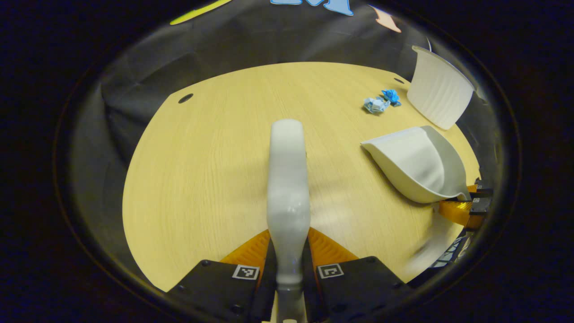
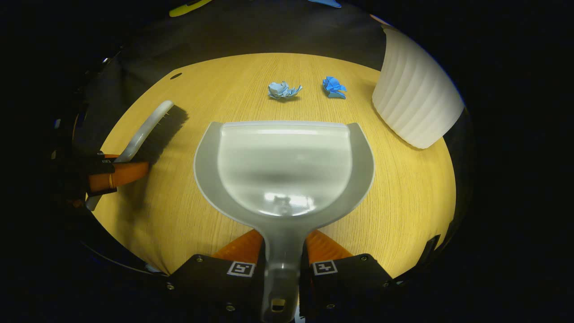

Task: Pick up the small broom and dustpan from the desktop, sweep the trash into the dustpan with the broom, and then empty the trash into the garbage bin.

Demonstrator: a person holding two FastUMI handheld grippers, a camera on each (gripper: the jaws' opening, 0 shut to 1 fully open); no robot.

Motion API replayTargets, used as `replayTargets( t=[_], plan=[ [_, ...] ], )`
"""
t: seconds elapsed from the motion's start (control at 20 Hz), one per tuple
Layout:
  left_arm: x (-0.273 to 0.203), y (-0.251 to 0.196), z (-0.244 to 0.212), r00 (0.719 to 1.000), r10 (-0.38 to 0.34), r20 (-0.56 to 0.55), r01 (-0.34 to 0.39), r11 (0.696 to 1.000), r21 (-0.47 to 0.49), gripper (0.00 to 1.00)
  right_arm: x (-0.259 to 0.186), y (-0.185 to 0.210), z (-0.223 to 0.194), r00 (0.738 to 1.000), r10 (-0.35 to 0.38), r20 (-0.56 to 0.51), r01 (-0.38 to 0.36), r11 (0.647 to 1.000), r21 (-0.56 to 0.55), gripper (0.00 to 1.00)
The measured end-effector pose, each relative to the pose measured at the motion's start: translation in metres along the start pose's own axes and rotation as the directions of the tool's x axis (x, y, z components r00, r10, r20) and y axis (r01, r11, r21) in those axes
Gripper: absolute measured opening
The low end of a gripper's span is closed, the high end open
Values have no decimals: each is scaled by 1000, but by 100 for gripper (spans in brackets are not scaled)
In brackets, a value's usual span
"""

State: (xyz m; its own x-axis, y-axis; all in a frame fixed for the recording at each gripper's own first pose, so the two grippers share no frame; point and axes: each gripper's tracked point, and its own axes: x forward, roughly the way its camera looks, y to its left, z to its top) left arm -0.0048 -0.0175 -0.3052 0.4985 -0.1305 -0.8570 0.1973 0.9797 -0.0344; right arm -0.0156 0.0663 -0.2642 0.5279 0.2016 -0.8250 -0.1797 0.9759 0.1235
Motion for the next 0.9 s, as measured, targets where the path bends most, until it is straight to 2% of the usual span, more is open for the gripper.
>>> replayTargets(
  t=[0.15,0.35,0.45,0.9],
  plan=[
    [8,-4,15,1000,-8,-3,8,1000,22,36,-2,-12,2,1000,7,5,-7,1000,-12,32],
    [33,-26,71,999,-40,22,39,997,63,36,0,-51,11,1000,19,3,-19,1000,-13,32],
    [52,-42,103,998,-58,34,54,992,111,31,2,-69,19,999,34,-2,-34,998,-45,32],
    [109,-109,199,987,-161,18,153,963,224,36,5,-107,43,994,102,-40,-107,980,-168,32]
  ],
)
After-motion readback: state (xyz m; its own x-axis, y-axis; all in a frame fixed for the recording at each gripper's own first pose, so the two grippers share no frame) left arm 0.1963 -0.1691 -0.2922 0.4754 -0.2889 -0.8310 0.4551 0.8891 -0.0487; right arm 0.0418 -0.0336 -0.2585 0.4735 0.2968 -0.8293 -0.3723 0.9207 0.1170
